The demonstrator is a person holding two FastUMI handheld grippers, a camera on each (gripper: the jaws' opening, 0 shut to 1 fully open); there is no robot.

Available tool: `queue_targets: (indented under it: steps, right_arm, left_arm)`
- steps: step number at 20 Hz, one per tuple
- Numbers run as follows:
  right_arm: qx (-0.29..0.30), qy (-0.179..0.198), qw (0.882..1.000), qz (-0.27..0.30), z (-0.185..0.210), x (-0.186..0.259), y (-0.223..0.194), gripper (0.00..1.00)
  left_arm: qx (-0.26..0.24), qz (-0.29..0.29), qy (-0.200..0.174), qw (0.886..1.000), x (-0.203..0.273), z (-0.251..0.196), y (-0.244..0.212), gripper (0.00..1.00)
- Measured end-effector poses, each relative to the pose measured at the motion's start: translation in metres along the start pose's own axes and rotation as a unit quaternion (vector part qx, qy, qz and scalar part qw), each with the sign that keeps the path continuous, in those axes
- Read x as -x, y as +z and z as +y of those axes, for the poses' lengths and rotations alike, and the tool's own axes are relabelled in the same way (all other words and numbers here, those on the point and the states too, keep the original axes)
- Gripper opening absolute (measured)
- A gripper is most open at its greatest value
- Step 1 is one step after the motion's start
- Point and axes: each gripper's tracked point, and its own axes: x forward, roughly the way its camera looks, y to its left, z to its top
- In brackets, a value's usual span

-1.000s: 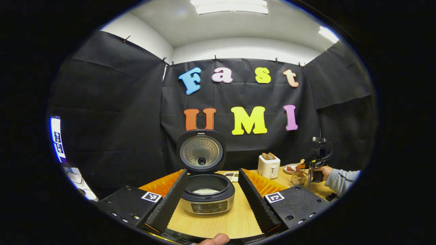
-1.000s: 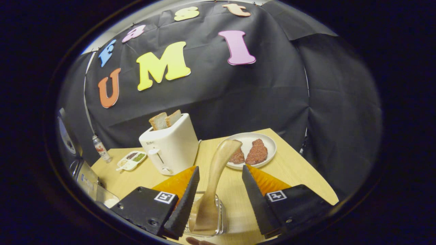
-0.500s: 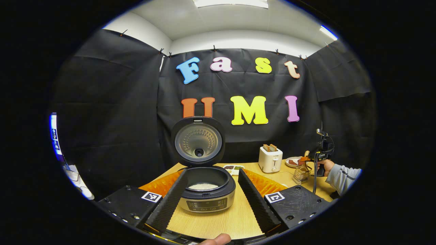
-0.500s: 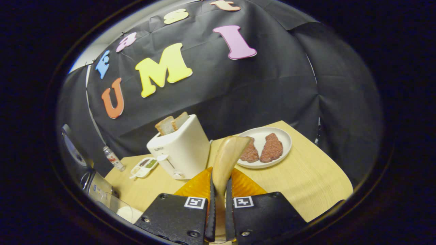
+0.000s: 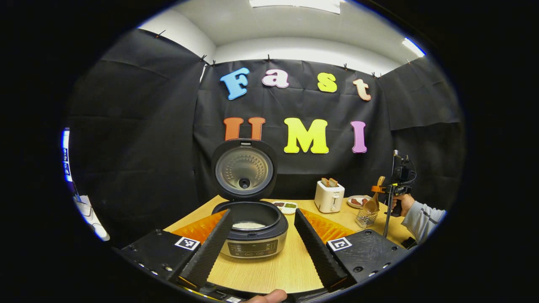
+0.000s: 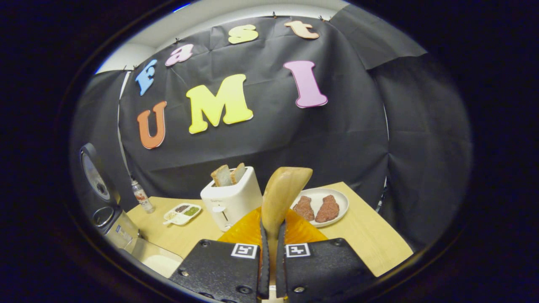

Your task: Close the left gripper, press the button to open the rice cooker; take a wooden spoon from the chopstick holder with the right hand, scoop a spoonful of rice and pour it into the rice cooker, then put the wooden spoon back into the chopstick holder.

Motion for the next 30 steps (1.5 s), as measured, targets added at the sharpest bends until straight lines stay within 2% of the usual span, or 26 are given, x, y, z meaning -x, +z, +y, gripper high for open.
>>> queue_targets:
  steps: [4,7,8,13,18,25,30]
  right_arm:
    - [0.017,0.0,0.999,-0.03,0.012,0.034,0.027,0.1]
    - [0.024,-0.004,0.999,-0.044,0.025,0.061,0.038,0.1]
    - [0.027,-0.001,0.999,-0.046,0.033,0.069,0.039,0.12]
    - [0.052,0.032,0.996,-0.062,0.088,0.103,0.035,0.1]
    - [0.08,0.081,0.992,-0.057,0.161,0.115,0.009,0.09]
    - [0.067,0.063,0.995,-0.025,0.189,0.102,-0.069,0.09]
    - [0.098,0.036,0.994,-0.031,0.184,0.096,-0.082,0.1]
  left_arm:
    - [0.005,0.011,0.003,1.0,0.002,0.002,-0.012,0.95]
    - [0.011,0.014,-0.01,1.0,0.005,-0.007,-0.017,0.95]
    - [0.01,0.015,-0.013,1.0,0.006,-0.009,-0.02,0.95]
    - [0.0,0.02,-0.028,0.999,0.02,-0.021,-0.027,0.95]
    - [-0.003,0.02,-0.032,0.999,0.028,-0.028,-0.026,0.95]
    - [-0.009,0.023,-0.036,0.999,0.03,-0.03,-0.033,0.95]
    - [-0.001,0.025,-0.035,0.999,0.029,-0.025,-0.038,0.95]
